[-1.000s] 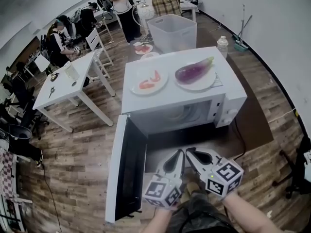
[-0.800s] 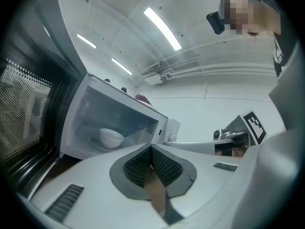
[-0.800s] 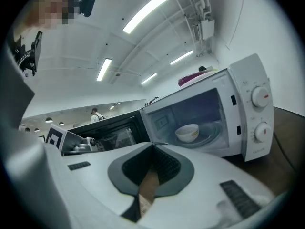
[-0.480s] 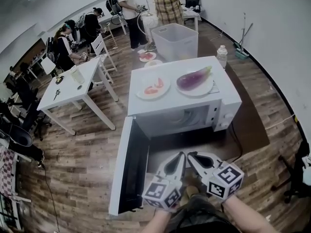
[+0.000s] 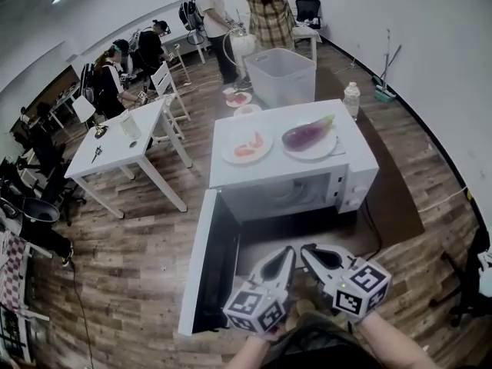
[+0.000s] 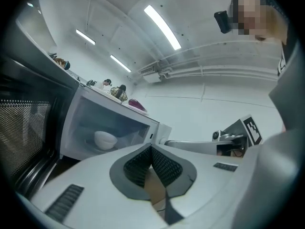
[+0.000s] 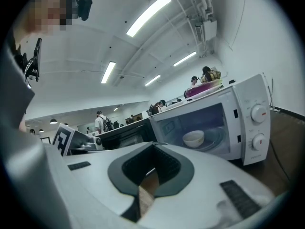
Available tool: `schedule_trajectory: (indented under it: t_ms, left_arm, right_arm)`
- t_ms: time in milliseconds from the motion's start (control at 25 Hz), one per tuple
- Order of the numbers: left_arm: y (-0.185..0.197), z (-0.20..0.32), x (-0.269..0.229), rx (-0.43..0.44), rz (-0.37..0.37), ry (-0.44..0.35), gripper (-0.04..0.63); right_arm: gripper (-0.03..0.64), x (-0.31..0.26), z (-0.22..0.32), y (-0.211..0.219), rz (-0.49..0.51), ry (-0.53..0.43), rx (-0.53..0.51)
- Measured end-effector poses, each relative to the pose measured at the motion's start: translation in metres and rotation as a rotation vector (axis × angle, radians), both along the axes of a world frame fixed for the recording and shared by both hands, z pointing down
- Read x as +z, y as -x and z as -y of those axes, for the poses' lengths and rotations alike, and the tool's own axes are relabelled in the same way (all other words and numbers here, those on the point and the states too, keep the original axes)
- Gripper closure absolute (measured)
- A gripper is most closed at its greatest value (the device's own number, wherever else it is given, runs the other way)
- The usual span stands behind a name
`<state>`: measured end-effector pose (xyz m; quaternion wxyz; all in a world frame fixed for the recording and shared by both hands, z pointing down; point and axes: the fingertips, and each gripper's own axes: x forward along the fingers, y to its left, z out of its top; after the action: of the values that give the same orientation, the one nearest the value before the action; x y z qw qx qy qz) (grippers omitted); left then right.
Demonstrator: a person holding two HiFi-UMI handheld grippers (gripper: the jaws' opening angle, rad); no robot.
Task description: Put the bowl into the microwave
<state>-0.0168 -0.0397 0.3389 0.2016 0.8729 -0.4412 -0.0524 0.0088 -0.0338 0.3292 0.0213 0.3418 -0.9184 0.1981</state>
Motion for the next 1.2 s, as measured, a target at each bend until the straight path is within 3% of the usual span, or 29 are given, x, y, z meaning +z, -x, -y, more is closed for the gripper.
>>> schedule_trajectory:
  t_ms: [840,1200]
  left_arm:
    - [0.007,-0.005,-0.038,0.000,-0.001,-0.058,0.595]
    - [0.013,-0.002,-0.036,-0.005,-0.024,-0.042,0.595]
  right_arm:
    - [0.617,-0.035,-0.015,0.015,0.099,0.008,-0.095]
    - [0.617,-0.037,-0.013,0.016,0.096,0.007,-0.102]
